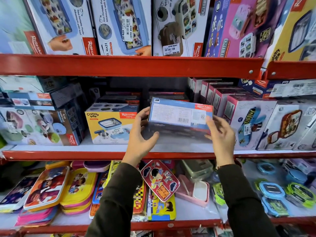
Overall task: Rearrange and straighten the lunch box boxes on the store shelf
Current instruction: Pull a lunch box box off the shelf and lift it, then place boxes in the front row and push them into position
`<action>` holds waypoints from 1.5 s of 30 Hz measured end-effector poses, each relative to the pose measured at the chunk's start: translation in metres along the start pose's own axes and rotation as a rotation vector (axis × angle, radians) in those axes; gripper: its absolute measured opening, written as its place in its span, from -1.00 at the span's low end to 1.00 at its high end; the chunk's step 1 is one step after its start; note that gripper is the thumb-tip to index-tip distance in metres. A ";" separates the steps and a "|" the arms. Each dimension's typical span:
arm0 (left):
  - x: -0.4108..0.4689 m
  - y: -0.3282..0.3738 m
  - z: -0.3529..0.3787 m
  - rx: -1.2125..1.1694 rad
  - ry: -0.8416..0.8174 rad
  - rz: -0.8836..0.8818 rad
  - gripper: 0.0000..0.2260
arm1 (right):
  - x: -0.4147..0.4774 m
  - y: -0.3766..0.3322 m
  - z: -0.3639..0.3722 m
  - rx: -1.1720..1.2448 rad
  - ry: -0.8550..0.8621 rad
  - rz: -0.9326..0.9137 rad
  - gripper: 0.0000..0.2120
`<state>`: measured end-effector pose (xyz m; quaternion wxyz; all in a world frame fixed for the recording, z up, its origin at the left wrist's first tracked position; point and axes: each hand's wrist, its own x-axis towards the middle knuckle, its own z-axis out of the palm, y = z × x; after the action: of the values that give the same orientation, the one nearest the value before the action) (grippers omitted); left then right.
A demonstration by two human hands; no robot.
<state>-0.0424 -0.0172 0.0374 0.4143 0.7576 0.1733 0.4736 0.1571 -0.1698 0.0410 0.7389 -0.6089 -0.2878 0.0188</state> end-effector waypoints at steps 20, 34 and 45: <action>0.041 -0.047 0.034 0.117 -0.018 -0.318 -0.19 | 0.037 0.056 0.037 -0.374 -0.230 0.124 -0.42; -0.026 -0.024 0.009 -0.011 0.300 -0.245 -0.70 | -0.041 0.029 0.050 -0.291 -0.023 -0.112 -0.52; -0.010 -0.032 -0.087 0.151 0.419 -0.239 -0.41 | -0.064 0.011 0.144 -0.296 -0.537 0.073 -0.54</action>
<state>-0.1186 0.0353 0.0246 0.3646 0.6460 0.3787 0.5535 0.0428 -0.0633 0.0184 0.5386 -0.6931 -0.4504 0.1635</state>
